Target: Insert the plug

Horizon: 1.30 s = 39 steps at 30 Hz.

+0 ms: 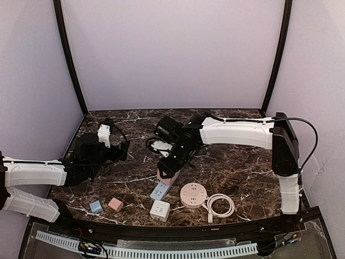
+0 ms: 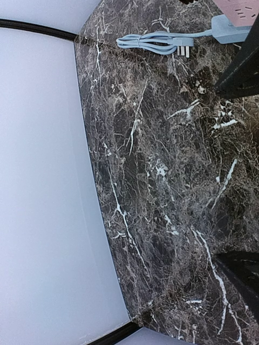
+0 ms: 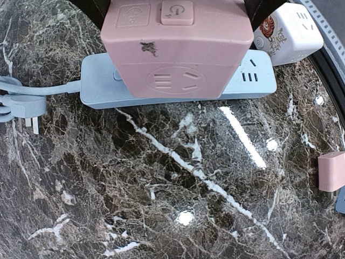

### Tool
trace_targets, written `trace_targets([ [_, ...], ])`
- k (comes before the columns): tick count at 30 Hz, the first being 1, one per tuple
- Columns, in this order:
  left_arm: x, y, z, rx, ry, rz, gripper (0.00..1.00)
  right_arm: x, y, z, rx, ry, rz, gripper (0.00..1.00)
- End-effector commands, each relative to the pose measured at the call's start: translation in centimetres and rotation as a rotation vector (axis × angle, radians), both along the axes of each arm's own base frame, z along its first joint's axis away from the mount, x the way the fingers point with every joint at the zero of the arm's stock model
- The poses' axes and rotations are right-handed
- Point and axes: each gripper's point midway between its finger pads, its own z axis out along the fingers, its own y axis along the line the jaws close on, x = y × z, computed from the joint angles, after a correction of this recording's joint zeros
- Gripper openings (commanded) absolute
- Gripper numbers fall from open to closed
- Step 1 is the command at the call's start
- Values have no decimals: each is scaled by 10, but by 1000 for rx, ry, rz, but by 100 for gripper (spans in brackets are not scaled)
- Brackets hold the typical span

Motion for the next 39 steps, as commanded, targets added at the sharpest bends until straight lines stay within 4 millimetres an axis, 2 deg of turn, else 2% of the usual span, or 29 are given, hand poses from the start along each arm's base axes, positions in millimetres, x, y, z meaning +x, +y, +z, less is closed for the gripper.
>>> trace_targets([
  [1,-2,3,-1,4,-9,0,99,-4,-3,-1,-34,-14,-12,0],
  [10,-2,3,-2,5,-7,-1,99,8,-10,-1,-71,-76,-53,0],
  [20,-2,3,-3,5,-7,-2,99,5,-11,-1,-65,-64,-55,0],
  [32,-2,1,-3,7,-3,-9,99,3,-13,-19,-113,-43,-31,0],
  [39,-2,0,-4,10,0,-15,99,1,-21,-30,-174,-26,19,0],
])
